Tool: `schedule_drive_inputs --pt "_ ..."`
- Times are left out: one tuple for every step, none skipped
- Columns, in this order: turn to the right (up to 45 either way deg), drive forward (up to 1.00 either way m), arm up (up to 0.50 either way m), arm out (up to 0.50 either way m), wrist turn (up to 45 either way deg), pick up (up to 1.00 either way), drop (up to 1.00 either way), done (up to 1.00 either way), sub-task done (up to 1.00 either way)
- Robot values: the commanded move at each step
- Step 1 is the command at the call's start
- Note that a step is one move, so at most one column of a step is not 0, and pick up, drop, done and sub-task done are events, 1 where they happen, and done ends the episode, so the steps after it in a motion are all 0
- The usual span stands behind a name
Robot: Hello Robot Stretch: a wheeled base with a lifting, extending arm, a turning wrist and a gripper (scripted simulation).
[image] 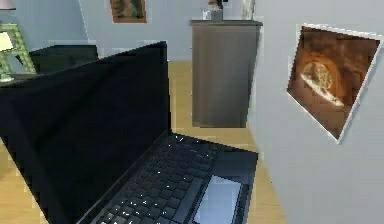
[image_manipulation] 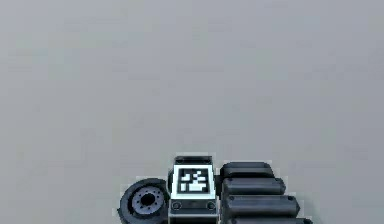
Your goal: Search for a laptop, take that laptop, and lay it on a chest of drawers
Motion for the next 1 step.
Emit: schedule_drive_inputs --pt "0.0 0.1 0.0 0.0 0.0 0.0 0.0 0.0 0.0"
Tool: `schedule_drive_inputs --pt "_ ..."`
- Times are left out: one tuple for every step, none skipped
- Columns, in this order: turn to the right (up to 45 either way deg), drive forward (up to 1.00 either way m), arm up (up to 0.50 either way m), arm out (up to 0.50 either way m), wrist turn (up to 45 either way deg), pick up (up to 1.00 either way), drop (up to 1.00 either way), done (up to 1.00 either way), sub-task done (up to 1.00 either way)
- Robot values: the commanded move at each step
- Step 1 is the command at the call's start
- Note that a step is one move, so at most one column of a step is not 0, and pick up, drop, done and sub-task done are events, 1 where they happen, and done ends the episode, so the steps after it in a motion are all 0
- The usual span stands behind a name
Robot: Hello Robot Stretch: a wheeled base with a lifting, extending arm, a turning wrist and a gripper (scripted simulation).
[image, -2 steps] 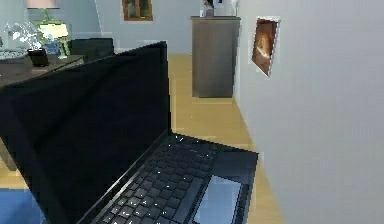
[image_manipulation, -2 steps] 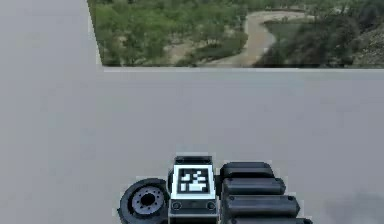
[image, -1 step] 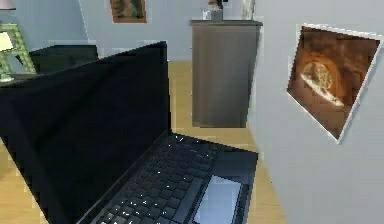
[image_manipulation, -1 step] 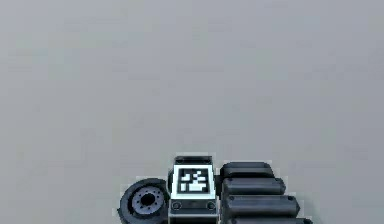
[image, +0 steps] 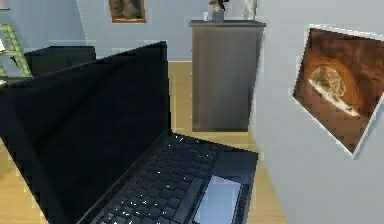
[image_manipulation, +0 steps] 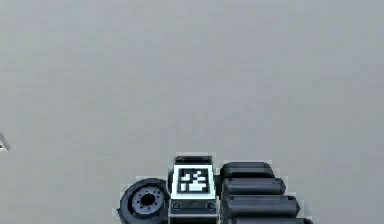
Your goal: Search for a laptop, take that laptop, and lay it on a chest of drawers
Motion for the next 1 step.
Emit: schedule_drive_inputs --pt "-18.0 0.0 0.0 0.0 0.0 0.0 0.0 0.0 0.0"
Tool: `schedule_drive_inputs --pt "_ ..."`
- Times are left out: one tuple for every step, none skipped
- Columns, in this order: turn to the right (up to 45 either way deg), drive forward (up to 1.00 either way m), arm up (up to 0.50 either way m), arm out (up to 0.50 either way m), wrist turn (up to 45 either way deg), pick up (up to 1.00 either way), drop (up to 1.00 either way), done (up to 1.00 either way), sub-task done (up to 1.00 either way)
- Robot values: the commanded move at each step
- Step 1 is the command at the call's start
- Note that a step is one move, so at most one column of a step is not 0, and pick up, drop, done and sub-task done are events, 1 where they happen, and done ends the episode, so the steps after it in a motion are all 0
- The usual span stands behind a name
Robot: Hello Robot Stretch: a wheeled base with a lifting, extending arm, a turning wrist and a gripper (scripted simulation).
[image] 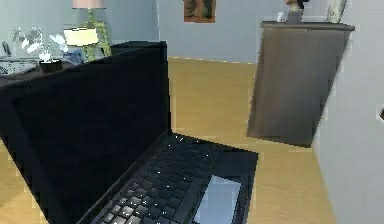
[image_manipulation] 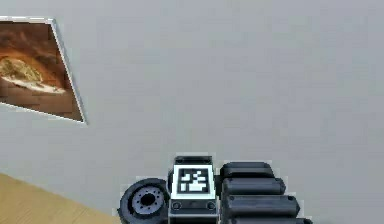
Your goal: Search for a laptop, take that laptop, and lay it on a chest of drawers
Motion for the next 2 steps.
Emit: schedule_drive_inputs --pt "0.0 1.0 0.0 0.0 0.0 0.0 0.0 0.0 0.0" --pt "0.0 1.0 0.0 0.0 0.0 0.0 0.0 0.0 0.0"
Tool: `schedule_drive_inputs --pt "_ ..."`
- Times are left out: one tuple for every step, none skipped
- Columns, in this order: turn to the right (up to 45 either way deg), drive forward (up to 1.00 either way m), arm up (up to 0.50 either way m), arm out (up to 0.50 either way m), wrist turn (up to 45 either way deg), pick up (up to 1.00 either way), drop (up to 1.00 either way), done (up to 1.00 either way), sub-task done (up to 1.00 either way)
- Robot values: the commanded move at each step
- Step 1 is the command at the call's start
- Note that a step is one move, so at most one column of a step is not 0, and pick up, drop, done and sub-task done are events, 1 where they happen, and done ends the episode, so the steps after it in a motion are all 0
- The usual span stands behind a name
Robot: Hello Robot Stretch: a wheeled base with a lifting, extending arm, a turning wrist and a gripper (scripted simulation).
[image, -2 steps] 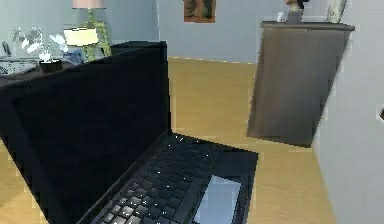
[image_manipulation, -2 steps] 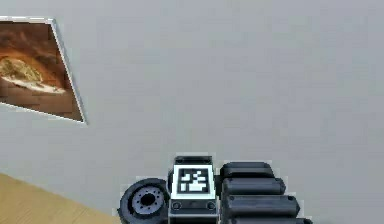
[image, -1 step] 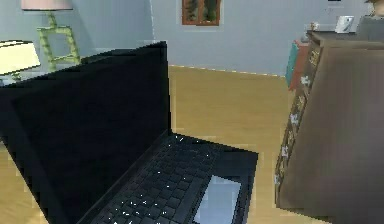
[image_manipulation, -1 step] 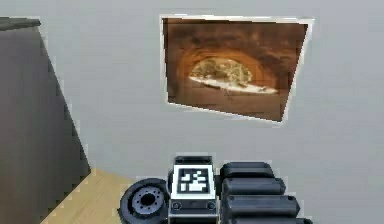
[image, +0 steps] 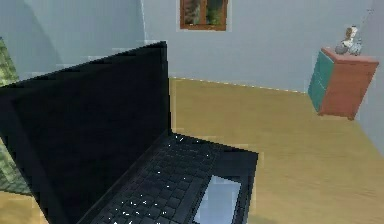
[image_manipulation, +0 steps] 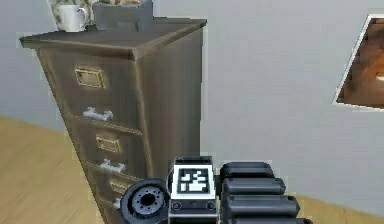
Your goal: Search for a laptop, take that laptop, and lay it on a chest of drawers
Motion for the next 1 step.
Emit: schedule_drive_inputs --pt "15.0 0.0 0.0 0.0 0.0 0.0 0.0 0.0 0.0"
